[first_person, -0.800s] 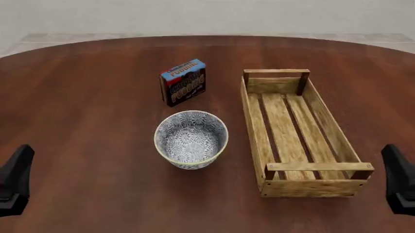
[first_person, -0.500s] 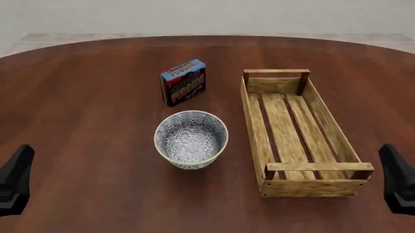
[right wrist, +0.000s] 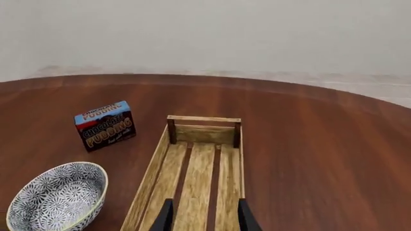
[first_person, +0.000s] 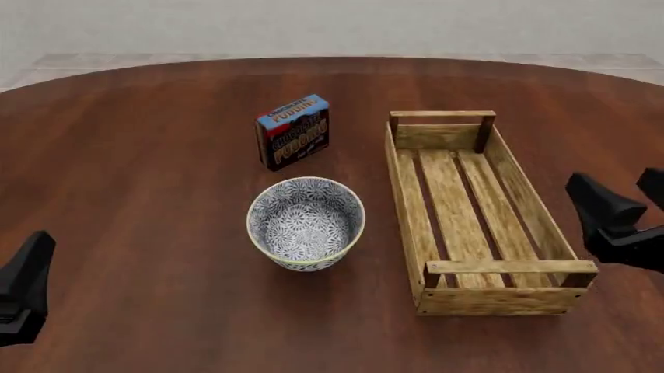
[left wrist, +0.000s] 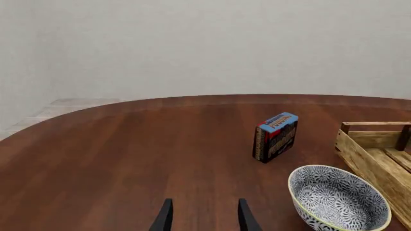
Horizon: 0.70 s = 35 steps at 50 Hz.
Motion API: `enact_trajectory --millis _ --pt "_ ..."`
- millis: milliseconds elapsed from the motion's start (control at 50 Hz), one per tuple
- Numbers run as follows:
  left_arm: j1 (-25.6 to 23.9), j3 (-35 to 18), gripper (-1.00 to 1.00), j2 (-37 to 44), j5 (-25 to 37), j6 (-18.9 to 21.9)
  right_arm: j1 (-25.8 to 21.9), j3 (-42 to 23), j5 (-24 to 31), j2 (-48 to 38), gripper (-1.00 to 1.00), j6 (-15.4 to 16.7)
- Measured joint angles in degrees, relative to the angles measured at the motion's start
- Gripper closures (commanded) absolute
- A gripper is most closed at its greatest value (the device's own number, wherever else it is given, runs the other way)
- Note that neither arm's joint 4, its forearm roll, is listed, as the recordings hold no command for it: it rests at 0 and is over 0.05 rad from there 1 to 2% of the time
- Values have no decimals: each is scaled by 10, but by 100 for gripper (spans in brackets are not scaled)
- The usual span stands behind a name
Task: Pick up the bowl on the left and put it in the tray.
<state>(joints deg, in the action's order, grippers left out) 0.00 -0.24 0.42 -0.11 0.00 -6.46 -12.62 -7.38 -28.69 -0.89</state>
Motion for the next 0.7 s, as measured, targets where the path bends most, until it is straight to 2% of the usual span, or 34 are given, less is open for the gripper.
enact_trajectory --millis 280,700 --pt "0 0 -100 0 0 0 -47 -119 32 -142 -100 20" --pt "0 0 -100 0 0 0 -119 -271 97 -316 -100 6"
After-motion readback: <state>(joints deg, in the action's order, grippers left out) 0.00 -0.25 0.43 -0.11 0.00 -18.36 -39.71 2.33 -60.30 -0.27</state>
